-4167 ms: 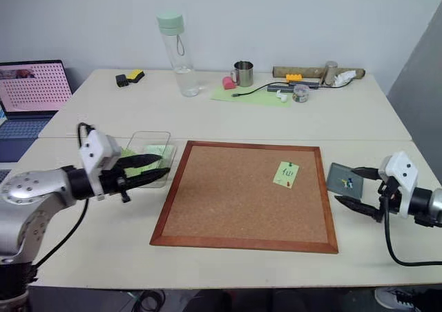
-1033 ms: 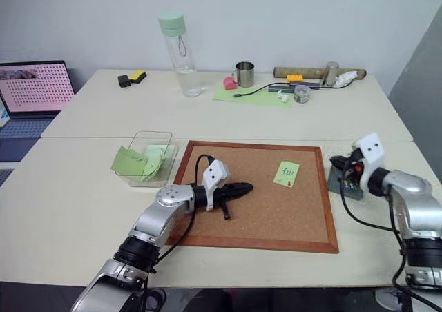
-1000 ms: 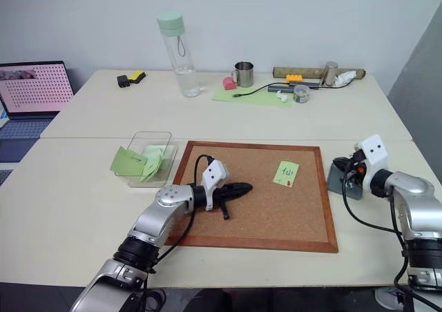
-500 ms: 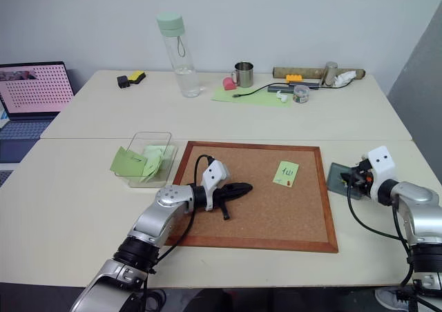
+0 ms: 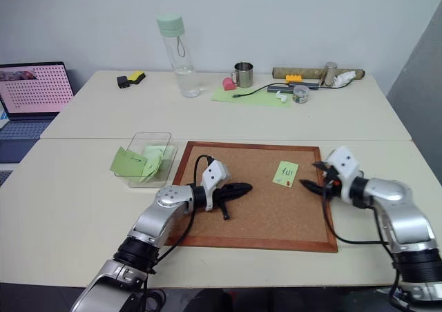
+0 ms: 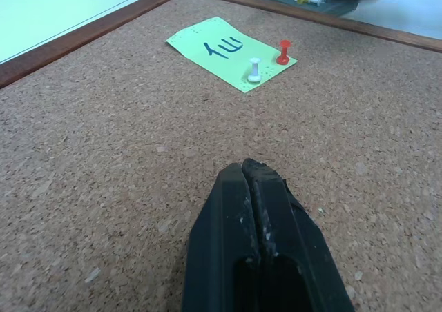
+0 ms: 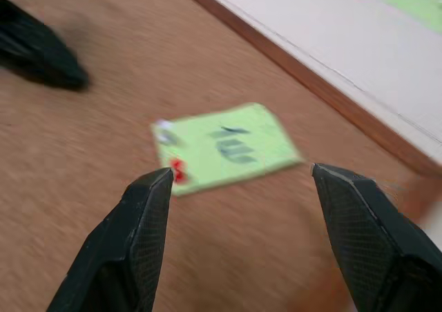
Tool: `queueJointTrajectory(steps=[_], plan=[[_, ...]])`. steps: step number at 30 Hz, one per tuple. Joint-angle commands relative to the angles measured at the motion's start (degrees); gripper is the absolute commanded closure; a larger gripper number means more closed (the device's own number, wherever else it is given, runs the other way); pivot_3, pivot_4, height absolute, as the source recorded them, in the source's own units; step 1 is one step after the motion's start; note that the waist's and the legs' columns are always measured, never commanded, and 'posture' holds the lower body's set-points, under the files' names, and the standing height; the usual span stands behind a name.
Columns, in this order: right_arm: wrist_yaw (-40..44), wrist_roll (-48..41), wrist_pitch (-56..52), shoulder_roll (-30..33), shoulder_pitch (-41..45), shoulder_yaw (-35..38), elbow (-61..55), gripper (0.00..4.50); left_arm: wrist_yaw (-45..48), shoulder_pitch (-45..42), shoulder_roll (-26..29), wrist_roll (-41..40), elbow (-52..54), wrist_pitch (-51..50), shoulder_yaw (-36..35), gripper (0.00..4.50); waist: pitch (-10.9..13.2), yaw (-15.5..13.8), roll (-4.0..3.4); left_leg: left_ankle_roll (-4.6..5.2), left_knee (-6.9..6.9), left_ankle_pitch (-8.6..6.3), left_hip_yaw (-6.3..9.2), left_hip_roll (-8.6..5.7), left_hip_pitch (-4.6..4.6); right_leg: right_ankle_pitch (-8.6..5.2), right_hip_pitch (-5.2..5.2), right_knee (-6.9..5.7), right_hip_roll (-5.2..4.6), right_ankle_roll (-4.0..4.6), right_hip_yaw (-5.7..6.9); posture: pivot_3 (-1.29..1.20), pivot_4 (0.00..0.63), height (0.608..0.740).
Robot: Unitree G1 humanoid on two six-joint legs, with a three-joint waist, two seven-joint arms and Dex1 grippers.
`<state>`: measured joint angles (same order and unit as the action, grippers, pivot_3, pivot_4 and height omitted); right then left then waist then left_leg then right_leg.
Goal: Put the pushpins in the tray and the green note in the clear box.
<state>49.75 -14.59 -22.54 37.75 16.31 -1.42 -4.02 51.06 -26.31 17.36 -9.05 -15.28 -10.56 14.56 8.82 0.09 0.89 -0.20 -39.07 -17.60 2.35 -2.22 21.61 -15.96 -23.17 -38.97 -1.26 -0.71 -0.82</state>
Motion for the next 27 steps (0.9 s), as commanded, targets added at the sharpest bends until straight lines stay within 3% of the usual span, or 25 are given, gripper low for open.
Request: queueJointTrajectory(steps=[1, 6, 9, 15, 22, 27], plan=[[-0.10, 1.69, 3.65, -1.70, 1.78, -1.54, 2.89, 1.16, 0.44, 0.96, 0.41, 0.69, -0.26, -0.70, 0.32, 4.50, 0.00, 0.00, 0.00, 0.00, 0.00, 0.00, 0.00, 0.00, 0.00, 0.00, 0.00, 0.01, 0.00, 0.00, 0.00, 0.00, 0.150, 0.740], [0.34, 1.98, 6.08, -3.40, 2.93, -1.74, 6.93, 1.16, 0.39, 1.25, 0.57, 0.69, 0.22, -0.98, 0.08, 4.50, 0.00, 0.01, 0.00, -0.01, 0.00, 0.01, 0.00, 0.00, -0.02, 0.00, 0.00, 0.00, 0.00, 0.00, 0.00, 0.00, 0.150, 0.740], [0.77, 1.81, 7.30, -4.10, 3.28, -1.70, 8.42, 1.60, 0.35, 1.47, 0.71, 0.67, 0.43, -1.09, -0.05, 4.50, 0.00, 0.05, -0.01, -0.02, 0.01, 0.01, 0.00, 0.00, -0.03, 0.00, -0.01, 0.00, 0.00, 0.00, 0.00, 0.00, 0.150, 0.740], [1.49, 1.59, 8.40, -5.56, 3.96, -1.96, 10.01, 3.04, 0.27, 1.83, 0.86, 0.80, 0.79, -1.32, -0.07, 4.50, 0.00, 0.06, 0.00, -0.02, 0.01, 0.01, -0.01, 0.00, -0.03, 0.00, -0.01, 0.00, 0.00, 0.00, -0.01, 0.00, 0.150, 0.740], [2.21, 1.72, 8.62, -5.77, 3.51, -1.97, 10.27, 4.35, 0.17, 2.11, 0.99, 0.93, 1.01, -1.41, -0.06, 4.50, 0.00, 0.06, -0.01, -0.01, 0.01, 0.01, 0.00, 0.01, -0.03, 0.00, -0.01, 0.00, 0.00, 0.00, 0.00, 0.00, 0.150, 0.740], [2.78, 0.23, 7.49, -5.71, 3.23, -1.19, 7.45, 4.47, 0.35, 2.23, 1.14, 0.85, 1.10, -1.46, -0.05, 4.50, 0.00, 0.07, -0.01, -0.01, 0.01, 0.01, 0.00, 0.01, -0.03, 0.00, -0.01, 0.00, 0.00, 0.00, 0.00, 0.00, 0.150, 0.740]])
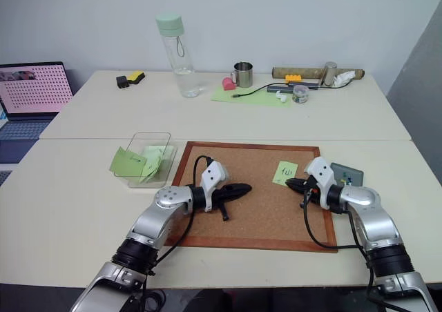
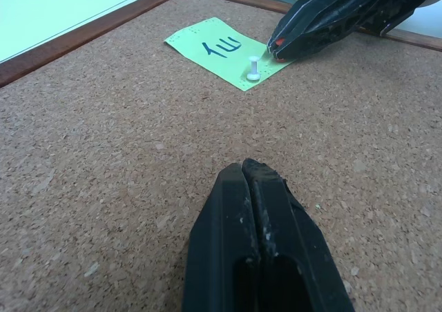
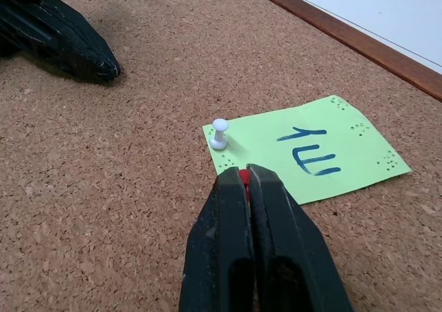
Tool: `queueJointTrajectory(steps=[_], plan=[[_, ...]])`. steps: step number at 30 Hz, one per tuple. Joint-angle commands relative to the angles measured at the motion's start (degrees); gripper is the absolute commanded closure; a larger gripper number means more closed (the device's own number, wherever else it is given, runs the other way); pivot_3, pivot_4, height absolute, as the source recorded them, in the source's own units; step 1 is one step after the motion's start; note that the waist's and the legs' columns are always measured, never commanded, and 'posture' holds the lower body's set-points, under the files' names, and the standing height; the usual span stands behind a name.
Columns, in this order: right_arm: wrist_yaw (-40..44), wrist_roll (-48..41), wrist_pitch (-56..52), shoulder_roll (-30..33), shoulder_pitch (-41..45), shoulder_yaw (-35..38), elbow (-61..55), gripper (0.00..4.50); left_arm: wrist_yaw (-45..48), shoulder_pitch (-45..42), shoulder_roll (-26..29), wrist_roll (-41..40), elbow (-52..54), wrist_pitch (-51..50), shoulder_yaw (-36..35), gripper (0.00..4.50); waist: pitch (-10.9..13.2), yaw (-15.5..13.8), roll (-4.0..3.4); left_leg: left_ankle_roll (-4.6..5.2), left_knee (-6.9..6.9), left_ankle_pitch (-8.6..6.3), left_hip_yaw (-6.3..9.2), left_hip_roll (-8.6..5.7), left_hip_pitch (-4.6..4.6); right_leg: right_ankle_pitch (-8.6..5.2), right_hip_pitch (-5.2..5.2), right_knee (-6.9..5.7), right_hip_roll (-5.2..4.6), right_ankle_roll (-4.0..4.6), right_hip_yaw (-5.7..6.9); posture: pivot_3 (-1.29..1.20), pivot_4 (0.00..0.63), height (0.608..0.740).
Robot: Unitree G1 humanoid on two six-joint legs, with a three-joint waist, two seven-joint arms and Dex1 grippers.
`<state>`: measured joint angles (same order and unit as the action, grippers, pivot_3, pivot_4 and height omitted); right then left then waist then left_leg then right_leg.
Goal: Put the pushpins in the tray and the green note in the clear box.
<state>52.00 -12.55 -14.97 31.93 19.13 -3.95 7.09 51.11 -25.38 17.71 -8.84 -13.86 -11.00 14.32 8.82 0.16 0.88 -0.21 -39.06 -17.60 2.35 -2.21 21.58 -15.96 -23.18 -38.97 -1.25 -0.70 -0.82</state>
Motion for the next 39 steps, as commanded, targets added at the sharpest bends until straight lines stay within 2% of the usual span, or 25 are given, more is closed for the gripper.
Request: queueJointTrajectory(steps=[1, 16, 25, 30, 39], plan=[[0.67, -2.39, -0.46, 0.17, 0.29, 1.76, -4.43, 4.47, 0.34, 1.42, 0.84, 0.65, -0.27, -0.99, 0.20, 4.50, 0.00, 0.02, 0.00, 0.00, 0.00, 0.00, 0.00, 0.00, 0.00, 0.00, 0.00, 0.00, 0.00, 0.00, 0.00, 0.00, 0.150, 0.740], [-3.29, -13.01, -12.27, 0.02, 0.63, 10.13, -11.04, 4.47, -0.49, 1.28, 0.75, 1.29, -1.60, -0.57, 0.36, 4.50, 0.00, 0.03, -0.01, 0.01, 0.01, -0.01, 0.02, 0.00, 0.00, 0.00, -0.01, 0.00, 0.00, 0.00, 0.00, 0.00, 0.150, 0.740], [-9.65, -7.57, -14.47, 9.25, -1.84, 16.58, -4.39, 4.47, -0.54, 1.48, 0.86, 1.36, -1.47, -0.52, 0.43, 4.50, -0.01, -0.08, -0.01, 0.01, 0.01, -0.01, 0.00, 0.00, 0.02, 0.00, 0.01, 0.01, -0.01, 0.00, 0.00, 0.00, 0.150, 0.740], [-10.34, -5.17, -14.94, 11.94, -3.30, 16.25, -2.10, 4.47, -0.43, 1.28, 0.79, 1.42, -1.83, -0.40, 0.48, 4.50, -0.05, -0.03, -0.08, 0.02, 0.02, -0.01, -0.04, 0.00, 0.01, 0.00, 0.01, -0.02, 0.00, 0.00, -0.03, 0.00, 0.150, 0.740], [-12.38, -2.91, -14.72, 11.51, -2.66, 15.20, -0.52, 2.62, -0.36, 0.91, 0.66, 1.46, -2.18, -0.32, 0.52, 4.50, -0.07, -0.04, -0.10, 0.03, 0.02, -0.01, -0.03, 0.00, 0.00, 0.00, 0.02, -0.02, 0.00, 0.00, -0.03, 0.00, 0.150, 0.740]])
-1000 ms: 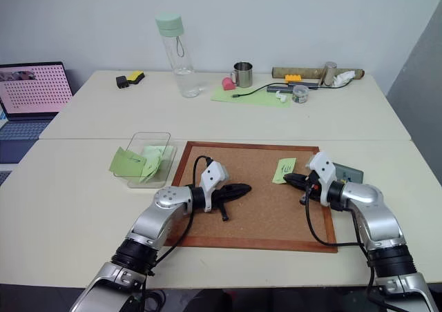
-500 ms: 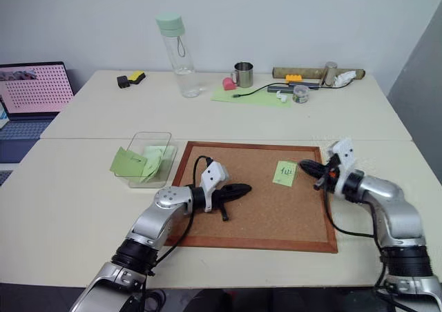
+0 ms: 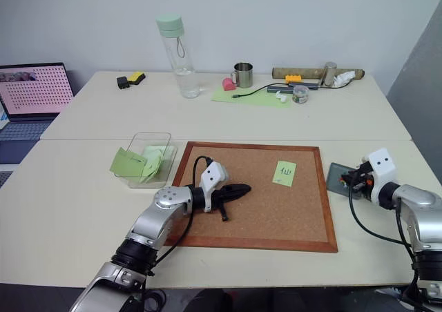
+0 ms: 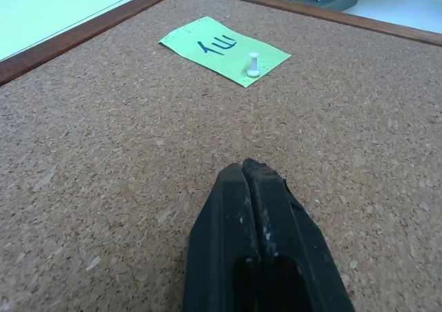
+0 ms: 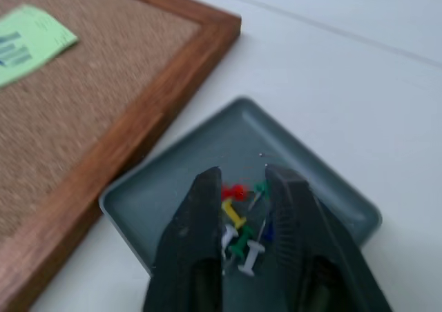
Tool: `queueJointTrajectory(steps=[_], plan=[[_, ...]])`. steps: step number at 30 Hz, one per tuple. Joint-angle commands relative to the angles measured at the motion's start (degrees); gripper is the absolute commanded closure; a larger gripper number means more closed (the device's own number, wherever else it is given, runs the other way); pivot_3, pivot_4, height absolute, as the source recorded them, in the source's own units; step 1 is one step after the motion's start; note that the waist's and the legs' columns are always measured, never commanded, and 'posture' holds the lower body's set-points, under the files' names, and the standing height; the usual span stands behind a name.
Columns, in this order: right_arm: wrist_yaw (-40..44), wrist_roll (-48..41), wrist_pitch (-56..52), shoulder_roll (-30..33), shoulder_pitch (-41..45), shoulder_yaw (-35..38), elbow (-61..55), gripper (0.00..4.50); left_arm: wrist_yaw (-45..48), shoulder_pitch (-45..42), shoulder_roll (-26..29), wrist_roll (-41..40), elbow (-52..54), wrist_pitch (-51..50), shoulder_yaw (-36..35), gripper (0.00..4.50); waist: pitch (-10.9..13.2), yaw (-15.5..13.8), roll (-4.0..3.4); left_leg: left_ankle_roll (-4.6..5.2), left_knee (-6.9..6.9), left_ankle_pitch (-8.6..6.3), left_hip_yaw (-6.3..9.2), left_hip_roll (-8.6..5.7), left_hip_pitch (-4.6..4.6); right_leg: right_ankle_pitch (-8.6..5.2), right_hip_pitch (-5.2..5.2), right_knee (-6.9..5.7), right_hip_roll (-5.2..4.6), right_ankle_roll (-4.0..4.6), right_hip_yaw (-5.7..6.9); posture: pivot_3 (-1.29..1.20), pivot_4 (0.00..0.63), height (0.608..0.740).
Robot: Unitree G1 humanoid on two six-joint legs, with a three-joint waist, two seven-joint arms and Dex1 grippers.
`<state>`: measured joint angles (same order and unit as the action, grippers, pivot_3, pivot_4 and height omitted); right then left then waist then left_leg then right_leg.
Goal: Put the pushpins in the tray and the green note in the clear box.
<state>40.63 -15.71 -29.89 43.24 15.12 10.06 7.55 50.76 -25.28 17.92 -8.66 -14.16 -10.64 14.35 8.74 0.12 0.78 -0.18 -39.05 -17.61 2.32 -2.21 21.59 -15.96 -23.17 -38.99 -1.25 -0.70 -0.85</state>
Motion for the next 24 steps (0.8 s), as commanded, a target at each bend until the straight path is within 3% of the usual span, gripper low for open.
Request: queueJointTrajectory(steps=[1, 7, 14, 24], plan=[[-0.82, 0.04, 0.24, 0.31, 1.36, 1.27, -1.46, 2.37, -0.03, 0.87, 0.50, 1.27, -1.80, -0.73, 0.46, 4.50, 0.00, 0.00, 0.00, 0.00, 0.00, 0.00, 0.00, 0.00, 0.00, 0.00, 0.00, 0.00, 0.00, 0.00, 0.00, 0.00, 0.150, 0.740], [2.88, -2.53, -0.31, 1.65, 1.22, 0.78, -8.51, 1.26, -0.02, 0.98, 0.66, 1.23, -1.73, -0.78, 0.34, 4.50, -0.01, 0.01, -0.02, 0.00, 0.00, 0.00, 0.00, 0.00, 0.00, 0.00, 0.00, 0.00, 0.00, 0.00, 0.00, 0.00, 0.150, 0.740], [8.52, -1.98, 3.89, -2.16, 1.21, -9.14, -18.26, 1.26, 0.26, 0.80, 0.84, 1.25, -1.76, -0.83, 0.39, 4.50, -0.02, 0.05, 0.01, 0.00, 0.00, 0.00, 0.03, 0.01, -0.02, 0.00, 0.02, 0.01, 0.02, -0.01, 0.02, 0.00, 0.150, 0.740], [5.50, 3.09, 11.11, -13.35, 6.58, -16.48, -7.39, 1.26, 0.29, 0.69, 0.91, 1.19, -1.29, -1.21, 0.44, 4.50, -0.02, 0.02, 0.02, -0.03, 0.00, 0.02, 0.06, 0.00, -0.04, 0.00, 0.01, 0.01, 0.01, 0.00, 0.04, 0.00, 0.150, 0.740]])
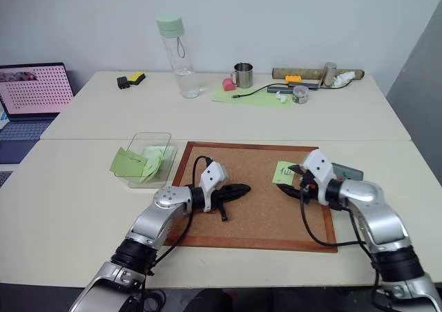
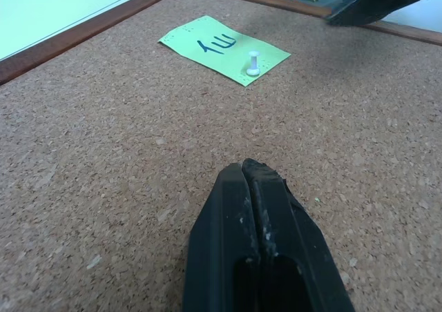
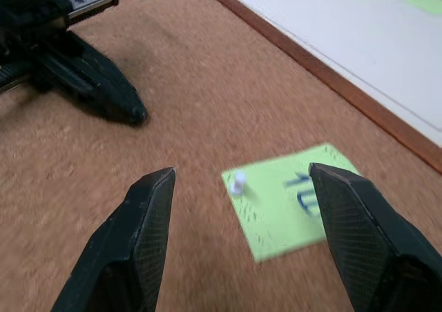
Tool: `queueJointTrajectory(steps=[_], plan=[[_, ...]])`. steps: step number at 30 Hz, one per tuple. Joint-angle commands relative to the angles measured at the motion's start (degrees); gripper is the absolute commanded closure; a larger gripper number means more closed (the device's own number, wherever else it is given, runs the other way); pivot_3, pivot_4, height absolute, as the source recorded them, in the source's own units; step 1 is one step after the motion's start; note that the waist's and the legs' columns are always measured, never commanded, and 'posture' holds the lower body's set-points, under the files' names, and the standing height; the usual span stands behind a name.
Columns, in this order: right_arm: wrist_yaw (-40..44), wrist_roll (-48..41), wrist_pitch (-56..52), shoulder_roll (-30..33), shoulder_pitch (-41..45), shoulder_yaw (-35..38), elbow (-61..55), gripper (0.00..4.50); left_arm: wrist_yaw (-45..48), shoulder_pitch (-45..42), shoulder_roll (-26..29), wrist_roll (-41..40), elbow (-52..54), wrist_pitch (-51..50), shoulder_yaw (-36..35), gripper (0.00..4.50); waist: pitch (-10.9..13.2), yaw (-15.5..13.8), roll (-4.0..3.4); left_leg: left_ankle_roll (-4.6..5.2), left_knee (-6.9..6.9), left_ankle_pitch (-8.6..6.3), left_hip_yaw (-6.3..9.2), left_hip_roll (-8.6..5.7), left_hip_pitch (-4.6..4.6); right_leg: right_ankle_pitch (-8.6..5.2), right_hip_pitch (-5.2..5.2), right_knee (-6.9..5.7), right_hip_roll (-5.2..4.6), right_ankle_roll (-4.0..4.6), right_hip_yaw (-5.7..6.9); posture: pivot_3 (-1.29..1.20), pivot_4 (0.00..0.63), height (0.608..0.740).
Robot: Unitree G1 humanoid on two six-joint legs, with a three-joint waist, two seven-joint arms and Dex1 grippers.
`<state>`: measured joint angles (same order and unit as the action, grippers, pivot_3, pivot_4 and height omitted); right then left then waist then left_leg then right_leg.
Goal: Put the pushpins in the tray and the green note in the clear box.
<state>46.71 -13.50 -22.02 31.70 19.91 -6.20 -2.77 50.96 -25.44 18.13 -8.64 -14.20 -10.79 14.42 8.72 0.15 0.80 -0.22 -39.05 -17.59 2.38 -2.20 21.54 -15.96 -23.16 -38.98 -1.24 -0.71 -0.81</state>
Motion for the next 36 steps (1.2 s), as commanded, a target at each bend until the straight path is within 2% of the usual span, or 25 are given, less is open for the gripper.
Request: queueJointTrajectory(steps=[1, 3, 6, 15, 20, 28, 36], plan=[[-0.46, 0.96, 3.75, -2.23, 2.13, -0.20, 4.09, 1.26, 0.07, 0.89, 0.72, 1.15, -1.16, -1.10, 0.38, 4.50, 0.00, 0.00, 0.00, -0.01, 0.00, 0.00, 0.00, 0.00, 0.01, 0.00, -0.01, 0.00, 0.00, 0.00, 0.00, 0.00, 0.150, 0.740], [0.02, 1.14, 4.83, -2.84, 2.55, -0.19, 6.37, 1.26, 0.02, 1.02, 0.78, 1.13, -0.98, -1.17, 0.34, 4.50, 0.00, -0.01, 0.00, -0.01, 0.00, 0.01, -0.02, -0.01, 0.02, 0.00, -0.01, 0.02, 0.00, 0.00, -0.02, 0.00, 0.150, 0.740], [0.25, 0.84, 5.83, -3.68, 2.95, 0.13, 8.93, 1.69, -0.08, 1.13, 0.82, 1.10, -0.82, -1.27, 0.28, 4.50, 0.00, 0.00, 0.00, -0.01, 0.00, 0.01, 0.00, 0.00, 0.00, 0.00, -0.01, 0.01, 0.00, 0.00, 0.00, 0.00, 0.150, 0.740], [1.26, -0.77, 5.69, -5.08, 2.68, 1.20, 10.59, 3.59, -0.19, 1.57, 0.92, 1.02, -0.34, -1.44, 0.29, 4.50, 0.00, 0.01, 0.00, 0.00, 0.01, 0.00, -0.01, 0.00, 0.00, 0.00, -0.01, 0.00, 0.00, 0.00, -0.01, 0.00, 0.150, 0.740], [1.58, -1.06, 5.58, -5.06, 2.37, 1.60, 10.40, 4.49, -0.29, 1.84, 1.02, 1.05, -0.19, -1.39, 0.26, 4.50, 0.00, 0.03, 0.00, 0.00, 0.01, 0.00, -0.01, 0.00, 0.00, 0.00, -0.01, 0.00, 0.00, 0.00, -0.01, 0.00, 0.150, 0.740], [2.83, -2.53, 4.47, -4.33, 2.46, 2.24, 7.16, 4.49, -1.04, 1.97, 0.66, 0.76, -0.59, -1.80, -0.28, 4.50, 0.00, 0.04, -0.01, 0.00, 0.01, 0.00, -0.01, 0.00, 0.01, 0.00, -0.02, 0.01, 0.00, 0.00, -0.01, 0.00, 0.150, 0.740], [4.64, -1.98, 5.05, -0.42, 3.28, 2.42, 0.04, 4.49, -4.99, -0.44, -2.21, -0.76, -2.39, -2.19, -3.53, 4.50, 0.00, -0.04, -0.01, 0.00, 0.01, 0.00, 0.03, 0.00, 0.01, 0.00, -0.01, -0.01, 0.00, 0.00, 0.02, 0.00, 0.150, 0.740]])
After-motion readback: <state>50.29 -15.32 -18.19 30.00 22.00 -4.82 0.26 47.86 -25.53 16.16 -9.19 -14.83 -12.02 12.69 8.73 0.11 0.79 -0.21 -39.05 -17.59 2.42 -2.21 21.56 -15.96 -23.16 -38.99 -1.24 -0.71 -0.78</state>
